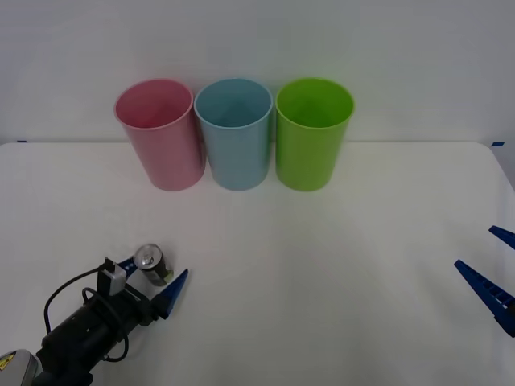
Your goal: Grasp the object on the table and drop it into the matching bin: aluminum can to the light blue bin, PET bottle to the pink bin.
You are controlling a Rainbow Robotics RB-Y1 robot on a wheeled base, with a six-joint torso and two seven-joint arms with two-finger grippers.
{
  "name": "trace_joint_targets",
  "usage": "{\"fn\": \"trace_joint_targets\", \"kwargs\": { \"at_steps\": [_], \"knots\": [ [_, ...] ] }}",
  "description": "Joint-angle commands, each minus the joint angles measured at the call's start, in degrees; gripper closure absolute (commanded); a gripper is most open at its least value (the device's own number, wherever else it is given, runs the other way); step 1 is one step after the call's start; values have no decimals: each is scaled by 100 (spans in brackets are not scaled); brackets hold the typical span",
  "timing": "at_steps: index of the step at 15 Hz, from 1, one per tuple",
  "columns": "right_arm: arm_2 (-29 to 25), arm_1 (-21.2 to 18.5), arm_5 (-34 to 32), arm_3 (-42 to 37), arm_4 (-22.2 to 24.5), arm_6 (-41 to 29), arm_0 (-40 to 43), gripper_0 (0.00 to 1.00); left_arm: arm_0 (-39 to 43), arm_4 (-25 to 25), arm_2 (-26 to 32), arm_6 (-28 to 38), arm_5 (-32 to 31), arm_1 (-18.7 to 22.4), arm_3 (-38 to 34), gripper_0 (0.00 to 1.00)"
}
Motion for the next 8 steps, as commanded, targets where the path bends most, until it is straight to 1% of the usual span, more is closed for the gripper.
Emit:
{"fn": "trace_joint_targets", "kwargs": {
  "at_steps": [1, 8],
  "knots": [
    [0, 0, 0, 0, 0, 0, 0, 0, 0, 8, 1, -69, 6, 0, -6, 100],
    [0, 0, 0, 0, 0, 0, 0, 0, 0, 8, 106, -51, -126, 9, -6, 100]
  ]
}}
